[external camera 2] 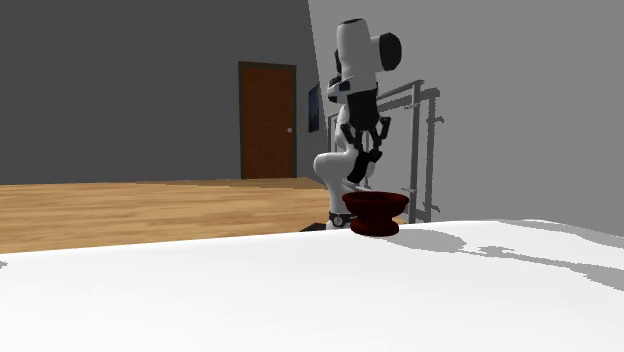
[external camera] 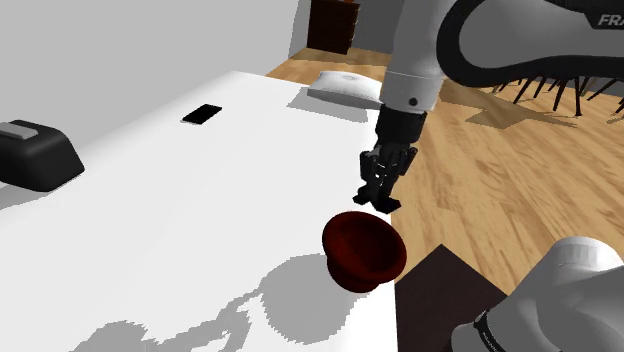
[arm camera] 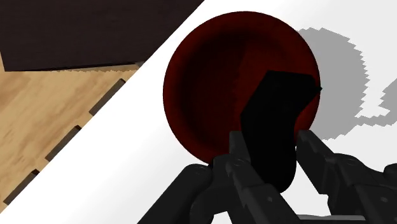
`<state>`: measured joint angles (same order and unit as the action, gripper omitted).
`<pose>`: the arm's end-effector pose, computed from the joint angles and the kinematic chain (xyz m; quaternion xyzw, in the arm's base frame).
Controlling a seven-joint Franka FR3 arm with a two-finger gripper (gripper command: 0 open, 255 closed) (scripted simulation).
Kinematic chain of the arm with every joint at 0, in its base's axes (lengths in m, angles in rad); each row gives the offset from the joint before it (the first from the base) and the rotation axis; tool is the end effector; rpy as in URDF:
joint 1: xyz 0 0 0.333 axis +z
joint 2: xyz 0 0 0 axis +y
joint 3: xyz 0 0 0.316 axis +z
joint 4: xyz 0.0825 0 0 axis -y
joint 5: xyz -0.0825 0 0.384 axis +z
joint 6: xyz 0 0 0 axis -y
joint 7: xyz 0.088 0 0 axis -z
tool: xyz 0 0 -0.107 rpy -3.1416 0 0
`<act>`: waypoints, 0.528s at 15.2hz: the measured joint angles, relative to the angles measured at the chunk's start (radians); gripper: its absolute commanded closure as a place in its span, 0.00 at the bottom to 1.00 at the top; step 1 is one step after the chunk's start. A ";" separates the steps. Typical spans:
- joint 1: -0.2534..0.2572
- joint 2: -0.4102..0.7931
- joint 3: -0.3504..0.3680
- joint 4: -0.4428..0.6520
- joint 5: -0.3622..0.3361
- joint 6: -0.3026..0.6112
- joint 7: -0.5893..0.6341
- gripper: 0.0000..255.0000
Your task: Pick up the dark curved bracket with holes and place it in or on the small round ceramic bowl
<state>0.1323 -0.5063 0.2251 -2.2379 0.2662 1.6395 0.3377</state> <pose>0.3545 0.1745 0.5498 -0.9955 0.0225 0.0728 0.0572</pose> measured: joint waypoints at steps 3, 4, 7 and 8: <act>0.029 -0.076 0.032 -0.052 0.036 -0.013 0.046 1.00; 0.034 -0.083 0.040 -0.068 0.043 -0.003 0.054 1.00; 0.038 -0.091 0.048 -0.110 0.051 0.033 0.052 1.00; 0.038 -0.090 0.050 -0.123 0.052 0.045 0.049 1.00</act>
<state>0.1703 -0.5967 0.2750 -2.3607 0.3185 1.6845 0.3869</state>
